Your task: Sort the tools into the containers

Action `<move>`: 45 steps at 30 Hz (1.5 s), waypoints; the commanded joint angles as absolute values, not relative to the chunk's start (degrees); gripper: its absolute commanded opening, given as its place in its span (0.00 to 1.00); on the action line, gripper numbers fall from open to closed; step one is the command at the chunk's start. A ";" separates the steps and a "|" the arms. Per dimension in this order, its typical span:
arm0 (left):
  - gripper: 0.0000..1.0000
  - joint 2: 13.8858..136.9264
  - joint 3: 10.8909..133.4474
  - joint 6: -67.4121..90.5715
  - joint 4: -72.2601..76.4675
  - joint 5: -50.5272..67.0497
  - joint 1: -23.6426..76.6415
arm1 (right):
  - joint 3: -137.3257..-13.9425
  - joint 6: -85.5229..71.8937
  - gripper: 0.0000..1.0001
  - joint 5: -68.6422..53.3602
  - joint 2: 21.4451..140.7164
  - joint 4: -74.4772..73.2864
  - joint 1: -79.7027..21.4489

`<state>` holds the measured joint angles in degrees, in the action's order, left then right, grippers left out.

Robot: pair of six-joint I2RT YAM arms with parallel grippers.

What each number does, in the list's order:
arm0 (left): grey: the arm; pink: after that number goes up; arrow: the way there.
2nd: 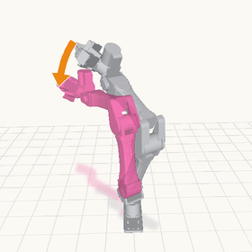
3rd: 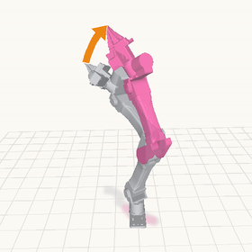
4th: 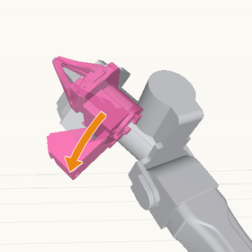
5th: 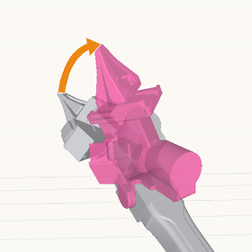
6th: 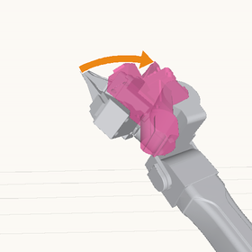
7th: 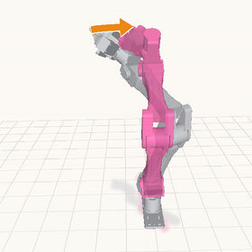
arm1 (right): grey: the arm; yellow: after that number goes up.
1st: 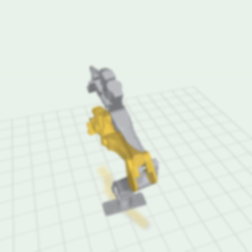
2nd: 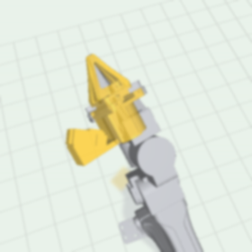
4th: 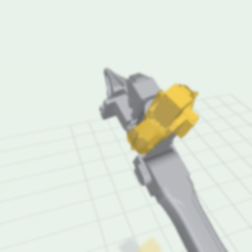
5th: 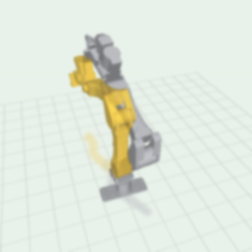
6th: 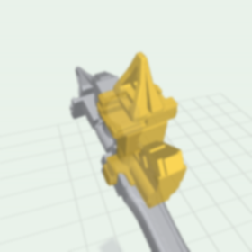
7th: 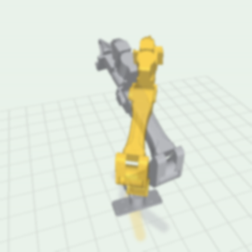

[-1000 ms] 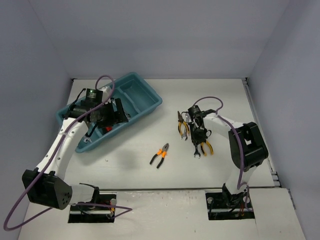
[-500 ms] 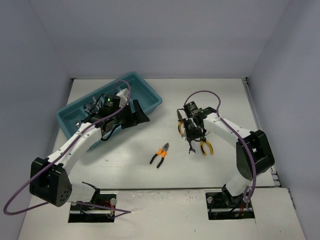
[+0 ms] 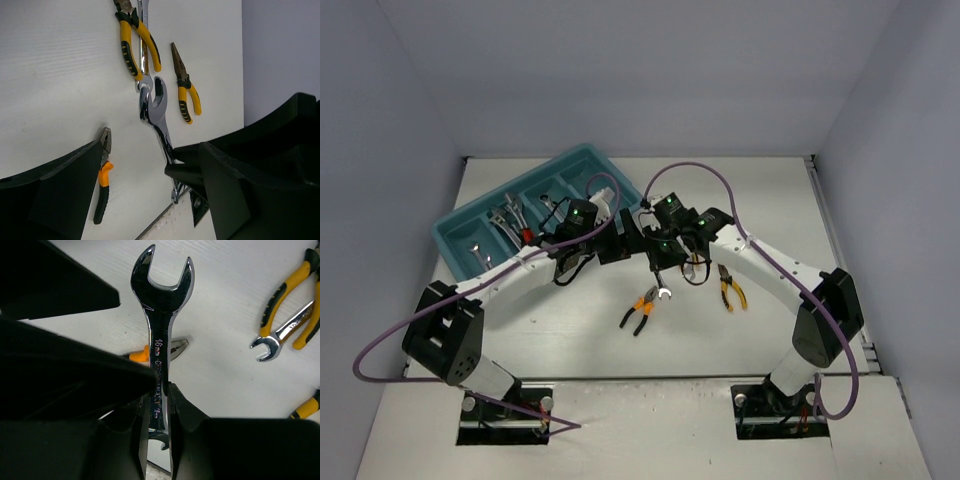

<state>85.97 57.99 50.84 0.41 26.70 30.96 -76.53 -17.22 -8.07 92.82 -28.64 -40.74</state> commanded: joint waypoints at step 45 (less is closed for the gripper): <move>0.00 88.50 85.48 26.45 -43.50 20.85 -21.34 | -72.91 -19.00 0.47 0.03 87.41 -21.78 -28.24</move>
